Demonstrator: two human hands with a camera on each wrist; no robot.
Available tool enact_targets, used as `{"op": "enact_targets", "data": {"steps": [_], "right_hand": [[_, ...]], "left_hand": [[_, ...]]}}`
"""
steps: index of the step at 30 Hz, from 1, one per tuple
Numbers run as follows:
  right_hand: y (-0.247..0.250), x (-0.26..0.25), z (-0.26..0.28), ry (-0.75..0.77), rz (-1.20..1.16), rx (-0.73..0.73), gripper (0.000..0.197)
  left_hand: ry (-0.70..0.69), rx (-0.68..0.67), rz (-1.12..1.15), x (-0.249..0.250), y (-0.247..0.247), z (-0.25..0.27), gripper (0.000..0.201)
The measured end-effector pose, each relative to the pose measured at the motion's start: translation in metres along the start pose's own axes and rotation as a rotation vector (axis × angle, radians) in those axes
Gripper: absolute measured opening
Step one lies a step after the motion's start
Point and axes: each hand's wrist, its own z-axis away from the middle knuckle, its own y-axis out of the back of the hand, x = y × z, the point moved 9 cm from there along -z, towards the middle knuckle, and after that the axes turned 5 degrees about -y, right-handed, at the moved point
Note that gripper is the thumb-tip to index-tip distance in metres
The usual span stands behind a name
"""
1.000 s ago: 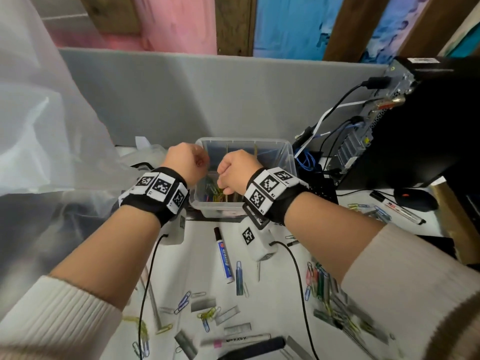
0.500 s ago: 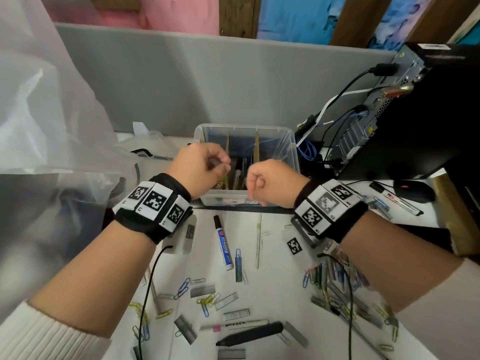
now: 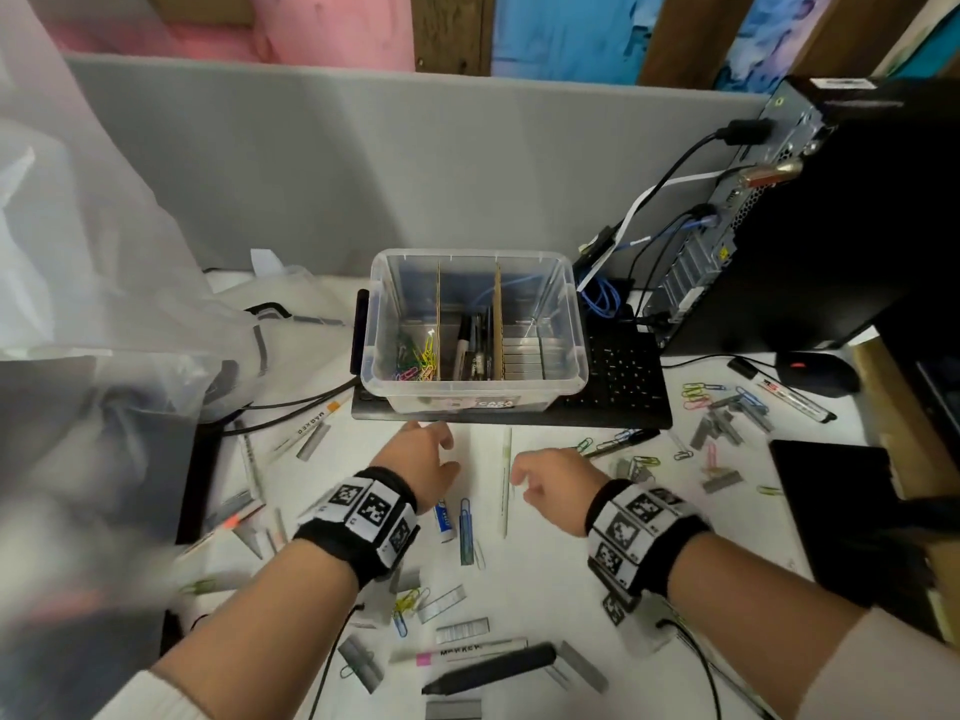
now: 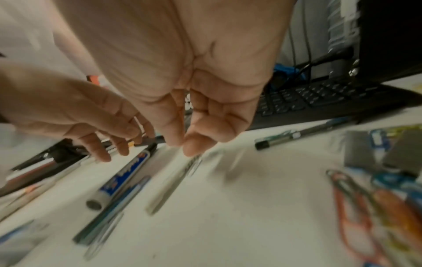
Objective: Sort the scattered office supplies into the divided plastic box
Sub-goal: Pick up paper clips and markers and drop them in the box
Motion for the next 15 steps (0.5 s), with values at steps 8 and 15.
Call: {"op": "enact_targets", "data": {"steps": [8, 15], "right_hand": [[-0.030, -0.008, -0.022, -0.032, -0.062, 0.043, 0.018], [-0.027, 0.003, -0.014, -0.053, -0.010, -0.002, 0.020]], "left_hand": [[0.197, -0.014, 0.021, -0.016, -0.023, -0.011, 0.029], [0.026, -0.023, 0.076, 0.000, -0.016, 0.005, 0.030]]}}
